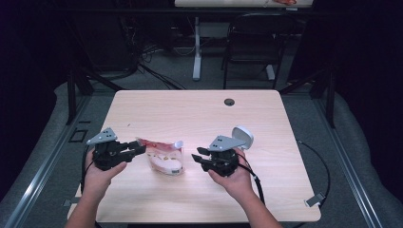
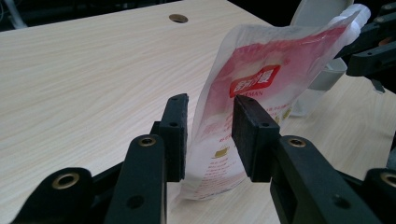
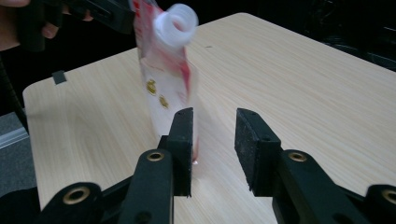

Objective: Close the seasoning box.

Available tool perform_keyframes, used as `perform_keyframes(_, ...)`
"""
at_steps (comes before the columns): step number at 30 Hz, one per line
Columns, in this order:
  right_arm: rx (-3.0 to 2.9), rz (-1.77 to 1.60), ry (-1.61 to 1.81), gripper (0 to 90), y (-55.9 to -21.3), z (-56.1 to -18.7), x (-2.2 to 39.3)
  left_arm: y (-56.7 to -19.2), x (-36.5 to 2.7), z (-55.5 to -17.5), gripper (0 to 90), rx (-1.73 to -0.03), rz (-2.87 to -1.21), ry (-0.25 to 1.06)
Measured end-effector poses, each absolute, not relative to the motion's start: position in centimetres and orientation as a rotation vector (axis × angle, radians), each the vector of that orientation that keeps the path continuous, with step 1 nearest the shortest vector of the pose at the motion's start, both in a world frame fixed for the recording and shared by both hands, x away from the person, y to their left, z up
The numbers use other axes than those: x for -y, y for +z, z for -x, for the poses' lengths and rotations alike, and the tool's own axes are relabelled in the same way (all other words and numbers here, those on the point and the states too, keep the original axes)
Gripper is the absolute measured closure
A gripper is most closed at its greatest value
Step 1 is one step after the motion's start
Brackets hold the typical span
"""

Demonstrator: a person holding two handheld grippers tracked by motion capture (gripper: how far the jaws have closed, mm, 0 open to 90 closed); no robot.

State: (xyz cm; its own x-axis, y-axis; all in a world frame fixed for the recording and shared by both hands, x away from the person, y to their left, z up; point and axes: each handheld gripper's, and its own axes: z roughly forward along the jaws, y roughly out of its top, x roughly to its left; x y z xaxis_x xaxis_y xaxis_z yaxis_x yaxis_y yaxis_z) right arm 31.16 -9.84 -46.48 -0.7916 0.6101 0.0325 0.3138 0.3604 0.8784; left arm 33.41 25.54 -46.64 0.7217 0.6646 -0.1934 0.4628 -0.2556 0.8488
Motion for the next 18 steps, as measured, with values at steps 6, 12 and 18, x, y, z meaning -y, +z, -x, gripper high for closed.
perform_keyframes(6,-2.352,-0.790,1.420,66.2,-46.3,-31.8,8.2,-46.7,-25.3,-33.4,68.2,-0.857,-1.909,0.261)
perform_keyframes(12,-2.369,-0.775,1.456,63.1,-46.3,-32.4,7.0,-46.6,-25.3,-33.4,70.7,-0.860,-1.906,0.262)
perform_keyframes(18,-2.354,-0.781,1.490,61.2,-46.2,-32.7,6.4,-46.7,-25.2,-33.4,73.0,-0.858,-1.908,0.267)
